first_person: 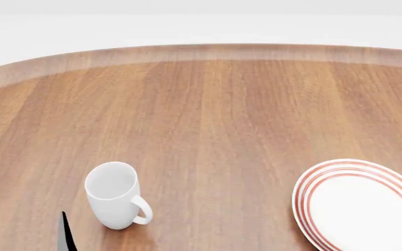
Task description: Pick up the red mug and put it on the plate
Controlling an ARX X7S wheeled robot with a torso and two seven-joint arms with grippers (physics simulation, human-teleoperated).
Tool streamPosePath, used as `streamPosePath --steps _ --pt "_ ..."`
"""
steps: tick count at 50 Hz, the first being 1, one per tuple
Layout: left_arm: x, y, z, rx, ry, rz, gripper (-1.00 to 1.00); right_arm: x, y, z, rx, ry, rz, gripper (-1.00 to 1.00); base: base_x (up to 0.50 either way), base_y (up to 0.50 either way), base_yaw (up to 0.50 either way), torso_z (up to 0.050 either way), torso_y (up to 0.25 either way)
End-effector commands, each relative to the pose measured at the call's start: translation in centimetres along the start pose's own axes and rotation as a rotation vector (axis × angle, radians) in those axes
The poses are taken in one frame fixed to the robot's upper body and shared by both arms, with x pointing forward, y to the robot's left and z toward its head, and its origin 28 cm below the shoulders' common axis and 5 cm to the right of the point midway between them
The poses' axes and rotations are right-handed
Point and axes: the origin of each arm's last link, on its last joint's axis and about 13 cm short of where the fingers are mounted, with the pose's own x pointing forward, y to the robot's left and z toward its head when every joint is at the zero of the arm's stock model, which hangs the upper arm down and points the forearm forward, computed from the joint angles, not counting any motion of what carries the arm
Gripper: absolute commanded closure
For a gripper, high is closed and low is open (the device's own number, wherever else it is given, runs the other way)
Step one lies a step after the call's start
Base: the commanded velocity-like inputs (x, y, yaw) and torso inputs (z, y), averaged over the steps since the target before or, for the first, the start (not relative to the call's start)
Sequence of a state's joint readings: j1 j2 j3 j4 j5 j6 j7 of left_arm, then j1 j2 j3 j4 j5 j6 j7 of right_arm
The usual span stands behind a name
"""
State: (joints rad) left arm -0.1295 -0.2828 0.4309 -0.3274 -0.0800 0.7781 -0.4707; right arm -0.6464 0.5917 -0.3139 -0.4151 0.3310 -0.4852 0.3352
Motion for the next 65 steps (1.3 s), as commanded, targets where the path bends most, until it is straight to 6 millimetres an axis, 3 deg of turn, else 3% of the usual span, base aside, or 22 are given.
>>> streamPosePath --steps 1,19,26,65 --pt "0.0 0.0 0.0 -0.011 -0.004 -0.004 -1.00 1.2 1.0 5.2 -0.023 -0.043 -0.036 1.00 0.00 0.00 0.00 0.000 0.000" --pt "0.0 0.0 0.0 -0.014 -0.006 -0.008 -1.00 5.8 1.0 8.8 -0.066 -0.007 -0.123 1.00 0.00 0.00 0.00 0.000 0.000" --pt "0.0 0.0 0.0 -0.014 -0.012 -0.007 -1.00 6.7 1.2 9.8 -0.046 0.006 -0.148 1.00 0.00 0.00 0.00 0.000 0.000" --pt "0.0 0.0 0.0 -0.016 -0.023 -0.001 -1.00 11.4 -0.5 12.2 0.015 0.047 -0.377 1.00 0.00 0.00 0.00 0.000 0.000"
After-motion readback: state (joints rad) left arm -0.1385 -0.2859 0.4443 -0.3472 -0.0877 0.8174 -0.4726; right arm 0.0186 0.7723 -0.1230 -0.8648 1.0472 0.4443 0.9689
